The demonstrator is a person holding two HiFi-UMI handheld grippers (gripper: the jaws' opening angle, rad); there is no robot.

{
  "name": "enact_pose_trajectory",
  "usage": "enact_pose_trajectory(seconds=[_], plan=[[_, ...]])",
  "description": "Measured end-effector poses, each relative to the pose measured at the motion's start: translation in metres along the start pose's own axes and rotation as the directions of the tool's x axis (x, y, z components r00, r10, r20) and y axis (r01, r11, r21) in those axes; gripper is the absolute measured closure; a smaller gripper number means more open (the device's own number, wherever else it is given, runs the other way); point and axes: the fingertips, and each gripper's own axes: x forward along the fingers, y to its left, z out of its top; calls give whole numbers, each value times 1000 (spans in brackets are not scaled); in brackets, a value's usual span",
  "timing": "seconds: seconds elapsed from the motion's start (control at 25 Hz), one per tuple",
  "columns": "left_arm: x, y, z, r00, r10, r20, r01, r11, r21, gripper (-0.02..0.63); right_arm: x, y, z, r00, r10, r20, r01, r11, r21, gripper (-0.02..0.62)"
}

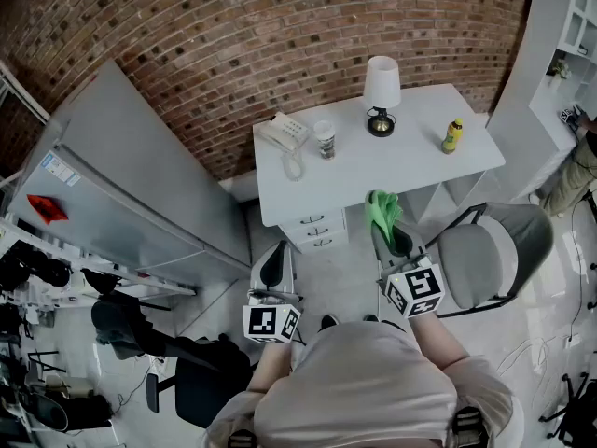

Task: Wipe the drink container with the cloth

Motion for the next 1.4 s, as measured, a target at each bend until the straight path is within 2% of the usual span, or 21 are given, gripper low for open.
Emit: enact_pose_trajectory(seconds=[0.6,0.96,1.2,1.4], plan=[[1,-18,0,1000,22,1,-22,1000,5,606,-5,-8,2,999,36,13,-36,999,-5,554],[16,-39,-12,999,31,-23,-31,999,-17,606,1,-31,-5,997,71,-4,-71,997,11,554],[33,-24,-20,999,30,-36,-31,999,-29,606,24,-37,-5,996,84,-3,-84,996,11,554],[73,10,-31,1000,4,-30,-5,999,-39,606,69,-46,-11,997,70,-16,-70,998,2,554]])
